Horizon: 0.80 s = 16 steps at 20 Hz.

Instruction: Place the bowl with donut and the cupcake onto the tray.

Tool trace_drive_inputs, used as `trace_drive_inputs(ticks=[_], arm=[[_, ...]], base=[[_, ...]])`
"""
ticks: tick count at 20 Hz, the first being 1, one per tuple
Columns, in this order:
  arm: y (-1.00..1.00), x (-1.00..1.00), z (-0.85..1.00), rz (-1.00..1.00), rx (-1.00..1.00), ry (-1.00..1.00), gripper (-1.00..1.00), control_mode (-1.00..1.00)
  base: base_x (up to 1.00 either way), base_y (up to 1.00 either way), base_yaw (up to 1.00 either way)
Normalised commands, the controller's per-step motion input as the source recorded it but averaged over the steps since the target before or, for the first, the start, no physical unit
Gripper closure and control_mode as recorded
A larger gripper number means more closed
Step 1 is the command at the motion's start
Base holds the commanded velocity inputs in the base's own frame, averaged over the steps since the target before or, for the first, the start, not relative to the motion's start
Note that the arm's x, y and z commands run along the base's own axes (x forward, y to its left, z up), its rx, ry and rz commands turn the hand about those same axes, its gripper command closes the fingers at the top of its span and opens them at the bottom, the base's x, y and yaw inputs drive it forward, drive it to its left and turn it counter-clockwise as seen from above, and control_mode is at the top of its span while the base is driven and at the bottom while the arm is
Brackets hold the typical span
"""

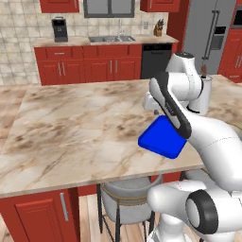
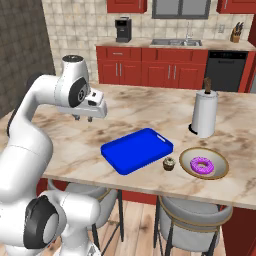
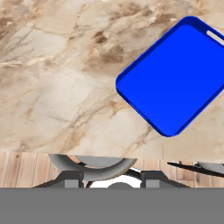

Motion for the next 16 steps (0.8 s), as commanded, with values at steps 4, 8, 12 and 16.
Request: trace_drive_inputs(ticks=[4, 8, 12, 16], arm=[[-0.17, 0.00, 0.00, 0.01, 0.00, 0.00, -1.00, -1.00], [-0.44, 0.00, 0.00, 0.06, -0.01, 0.00, -1.00, -1.00], [-0.49, -0.12, -0.08, 0.08, -0.09, 0.00, -1.00, -1.00], [-0.40, -0.10, -0.12, 0.02, -0.13, 0.00, -1.00, -1.00]], base=[[0.00, 0.00, 0.00], [0.00, 0.00, 0.00], [0.00, 0.00, 0.00], [0.00, 0.00, 0.00]])
